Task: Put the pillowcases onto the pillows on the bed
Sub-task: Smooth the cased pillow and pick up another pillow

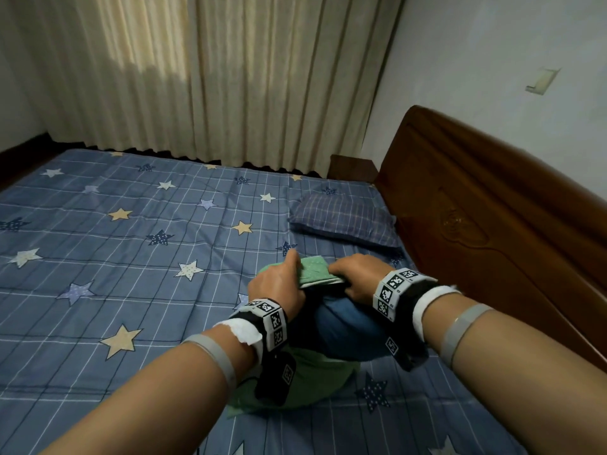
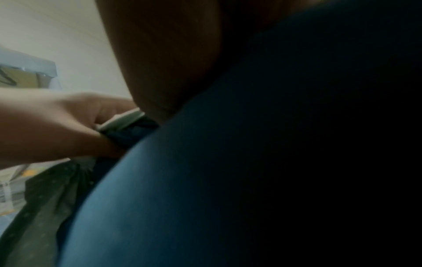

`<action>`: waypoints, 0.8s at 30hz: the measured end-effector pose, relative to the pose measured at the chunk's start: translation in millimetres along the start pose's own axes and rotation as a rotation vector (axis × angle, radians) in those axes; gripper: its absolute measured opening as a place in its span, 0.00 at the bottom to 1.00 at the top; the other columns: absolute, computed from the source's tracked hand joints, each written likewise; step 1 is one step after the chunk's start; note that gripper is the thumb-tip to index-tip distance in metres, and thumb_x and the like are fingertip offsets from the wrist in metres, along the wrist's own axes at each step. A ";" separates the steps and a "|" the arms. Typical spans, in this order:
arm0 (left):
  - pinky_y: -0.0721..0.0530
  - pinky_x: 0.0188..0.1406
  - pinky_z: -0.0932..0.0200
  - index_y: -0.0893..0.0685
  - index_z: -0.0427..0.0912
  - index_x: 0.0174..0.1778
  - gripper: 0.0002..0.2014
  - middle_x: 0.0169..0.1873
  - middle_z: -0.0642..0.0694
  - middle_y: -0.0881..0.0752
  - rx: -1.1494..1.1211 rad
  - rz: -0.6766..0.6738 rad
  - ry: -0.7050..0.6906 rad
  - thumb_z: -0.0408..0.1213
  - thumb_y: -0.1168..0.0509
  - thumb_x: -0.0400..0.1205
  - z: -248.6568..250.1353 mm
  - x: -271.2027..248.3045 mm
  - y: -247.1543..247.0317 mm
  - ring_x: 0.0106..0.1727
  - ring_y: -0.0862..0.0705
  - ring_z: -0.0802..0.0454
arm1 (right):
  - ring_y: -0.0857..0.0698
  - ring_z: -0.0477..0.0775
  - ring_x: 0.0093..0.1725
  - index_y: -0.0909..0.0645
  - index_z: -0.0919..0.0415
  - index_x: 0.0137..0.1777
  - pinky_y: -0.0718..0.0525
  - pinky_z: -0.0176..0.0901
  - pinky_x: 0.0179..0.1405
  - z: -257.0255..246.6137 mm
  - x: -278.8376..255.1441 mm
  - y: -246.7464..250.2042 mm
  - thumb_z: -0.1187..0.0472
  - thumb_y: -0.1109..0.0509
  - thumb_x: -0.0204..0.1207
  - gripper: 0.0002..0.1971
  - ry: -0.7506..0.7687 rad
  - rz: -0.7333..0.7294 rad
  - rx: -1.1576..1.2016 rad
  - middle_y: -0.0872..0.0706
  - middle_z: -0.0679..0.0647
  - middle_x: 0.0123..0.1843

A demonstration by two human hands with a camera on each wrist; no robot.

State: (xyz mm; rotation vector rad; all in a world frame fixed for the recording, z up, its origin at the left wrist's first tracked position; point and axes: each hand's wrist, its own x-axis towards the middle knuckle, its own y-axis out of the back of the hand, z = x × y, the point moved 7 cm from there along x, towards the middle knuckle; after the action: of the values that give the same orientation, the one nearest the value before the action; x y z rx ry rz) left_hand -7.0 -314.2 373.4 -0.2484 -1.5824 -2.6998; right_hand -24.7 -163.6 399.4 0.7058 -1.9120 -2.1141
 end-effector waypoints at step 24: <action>0.17 0.42 0.47 0.33 0.50 0.55 0.17 0.44 0.43 0.13 -0.031 -0.057 -0.009 0.36 0.37 0.74 8.8 2.9 -7.1 0.44 0.15 0.36 | 0.16 0.59 0.47 0.24 0.55 0.43 0.17 0.49 0.45 6.3 -35.9 -7.4 0.59 0.26 0.67 0.09 -0.039 -0.143 0.056 0.14 0.54 0.45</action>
State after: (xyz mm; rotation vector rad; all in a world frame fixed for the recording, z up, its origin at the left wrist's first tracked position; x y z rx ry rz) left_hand -9.3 -302.9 371.9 -0.2191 -1.5748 -2.7716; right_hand 4.5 -140.7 399.9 0.8430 -2.0036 -2.1803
